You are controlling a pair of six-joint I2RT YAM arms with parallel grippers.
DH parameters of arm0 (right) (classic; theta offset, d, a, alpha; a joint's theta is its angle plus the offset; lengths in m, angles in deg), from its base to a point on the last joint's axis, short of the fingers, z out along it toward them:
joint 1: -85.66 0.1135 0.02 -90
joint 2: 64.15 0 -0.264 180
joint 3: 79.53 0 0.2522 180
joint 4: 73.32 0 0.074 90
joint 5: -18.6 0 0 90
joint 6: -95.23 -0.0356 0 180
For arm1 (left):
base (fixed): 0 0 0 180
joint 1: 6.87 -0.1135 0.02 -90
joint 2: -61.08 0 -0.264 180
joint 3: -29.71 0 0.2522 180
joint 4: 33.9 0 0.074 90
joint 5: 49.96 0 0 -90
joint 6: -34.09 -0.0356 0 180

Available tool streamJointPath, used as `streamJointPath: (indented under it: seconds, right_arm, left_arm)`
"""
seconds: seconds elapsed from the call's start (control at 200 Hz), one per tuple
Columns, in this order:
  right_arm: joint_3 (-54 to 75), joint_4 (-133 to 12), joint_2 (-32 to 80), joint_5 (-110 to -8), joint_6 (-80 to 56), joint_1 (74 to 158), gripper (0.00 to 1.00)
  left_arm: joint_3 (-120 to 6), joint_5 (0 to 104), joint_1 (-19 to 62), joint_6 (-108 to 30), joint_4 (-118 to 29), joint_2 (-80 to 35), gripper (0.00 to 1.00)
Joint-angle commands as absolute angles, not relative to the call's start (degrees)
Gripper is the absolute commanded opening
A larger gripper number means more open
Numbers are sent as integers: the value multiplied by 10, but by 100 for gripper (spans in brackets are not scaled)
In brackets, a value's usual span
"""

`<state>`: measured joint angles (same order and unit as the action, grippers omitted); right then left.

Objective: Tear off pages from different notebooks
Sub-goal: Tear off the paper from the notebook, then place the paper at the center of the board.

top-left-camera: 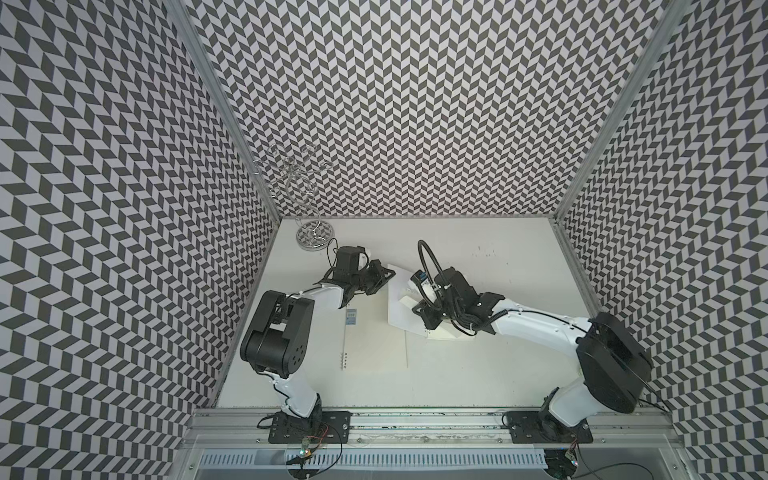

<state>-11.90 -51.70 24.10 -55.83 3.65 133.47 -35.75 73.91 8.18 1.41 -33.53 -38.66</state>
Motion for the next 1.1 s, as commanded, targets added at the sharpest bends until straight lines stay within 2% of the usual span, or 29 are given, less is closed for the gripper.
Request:
streamJointPath:
  seconds: [0.0,0.24,0.31,0.375,0.456,0.531,0.661,0.811,0.891,0.956,1.096]
  right_arm:
    - [-139,-527,202,-502,62,1376,0]
    - [-142,-447,83,-396,52,1429,0]
    - [-140,-448,29,-451,19,1427,0]
    - [-133,-460,-16,-473,6,1386,0]
    - [-146,-526,-38,-500,-43,1273,0]
    - [-124,-517,7,-559,-46,1186,0]
    - [-75,-485,128,-690,-28,1105,0]
    - [11,-490,270,-644,-96,939,0]
    - [79,-460,348,-648,-101,912,0]
    - [111,-440,396,-693,-100,904,0]
    - [116,-408,436,-775,-98,871,0]
  left_arm:
    - [-349,699,77,40,-319,-370,0]
    - [-344,688,53,31,-328,-356,0]
    - [-348,686,43,13,-346,-350,0]
    - [-348,680,32,-3,-360,-339,0]
    - [-356,678,22,-27,-384,-331,0]
    - [-373,674,22,-50,-413,-326,0]
    - [-395,661,21,-74,-445,-321,0]
    - [-423,663,22,-80,-456,-341,0]
    - [-433,658,28,-83,-459,-349,0]
    - [-447,654,33,-90,-470,-355,1]
    - [-474,643,49,-92,-478,-367,1]
